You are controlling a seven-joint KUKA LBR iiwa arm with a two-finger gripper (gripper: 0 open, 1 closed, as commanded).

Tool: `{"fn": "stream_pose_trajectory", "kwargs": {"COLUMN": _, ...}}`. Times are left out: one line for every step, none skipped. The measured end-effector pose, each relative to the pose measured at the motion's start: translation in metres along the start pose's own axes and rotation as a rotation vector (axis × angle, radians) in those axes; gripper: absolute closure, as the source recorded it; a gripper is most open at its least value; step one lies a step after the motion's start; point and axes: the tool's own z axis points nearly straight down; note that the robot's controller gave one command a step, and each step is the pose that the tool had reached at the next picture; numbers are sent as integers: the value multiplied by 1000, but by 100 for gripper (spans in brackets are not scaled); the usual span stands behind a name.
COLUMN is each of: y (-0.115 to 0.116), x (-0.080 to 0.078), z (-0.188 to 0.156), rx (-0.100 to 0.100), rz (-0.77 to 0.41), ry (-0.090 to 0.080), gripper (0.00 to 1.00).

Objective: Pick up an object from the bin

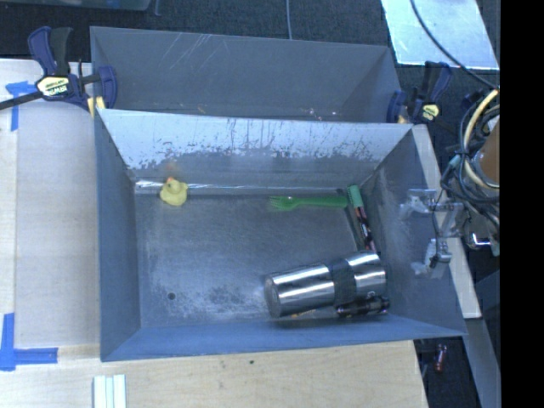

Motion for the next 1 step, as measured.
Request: {"fn": "stream_pose_trajectory", "kwargs": {"y": 1, "x": -1, "z": -4, "rx": 1, "rz": -5, "ry": -7, "gripper": 0}}
